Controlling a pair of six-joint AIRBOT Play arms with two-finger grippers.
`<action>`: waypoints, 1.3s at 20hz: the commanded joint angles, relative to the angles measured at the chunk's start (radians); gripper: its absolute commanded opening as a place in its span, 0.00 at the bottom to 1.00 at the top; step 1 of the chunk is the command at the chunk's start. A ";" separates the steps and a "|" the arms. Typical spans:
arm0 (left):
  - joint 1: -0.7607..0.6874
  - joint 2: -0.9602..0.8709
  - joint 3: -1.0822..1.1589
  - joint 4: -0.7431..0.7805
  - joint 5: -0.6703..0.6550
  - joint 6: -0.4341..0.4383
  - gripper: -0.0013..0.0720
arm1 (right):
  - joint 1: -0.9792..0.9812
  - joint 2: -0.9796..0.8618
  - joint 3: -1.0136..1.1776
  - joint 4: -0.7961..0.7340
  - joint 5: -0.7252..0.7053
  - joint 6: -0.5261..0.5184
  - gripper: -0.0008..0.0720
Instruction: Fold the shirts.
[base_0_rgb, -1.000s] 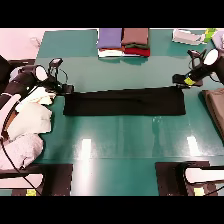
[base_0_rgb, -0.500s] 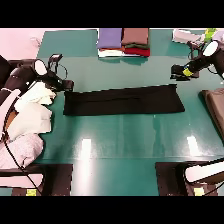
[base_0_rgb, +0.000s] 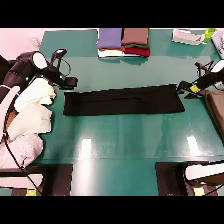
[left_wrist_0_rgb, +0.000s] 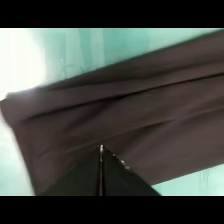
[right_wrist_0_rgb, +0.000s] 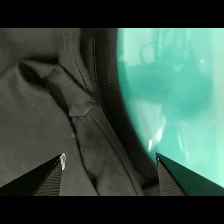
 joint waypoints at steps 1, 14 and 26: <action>-0.047 0.000 0.003 -0.017 0.036 0.007 0.07 | 0.009 0.000 -0.075 0.037 -0.085 -0.016 0.91; -0.120 -0.025 0.003 -0.048 0.094 -0.001 0.06 | 0.085 -0.041 -0.023 -0.022 0.041 -0.042 0.03; -0.436 -0.396 0.253 -0.199 0.293 -0.007 0.06 | 0.232 0.298 0.238 -0.005 0.274 0.043 0.03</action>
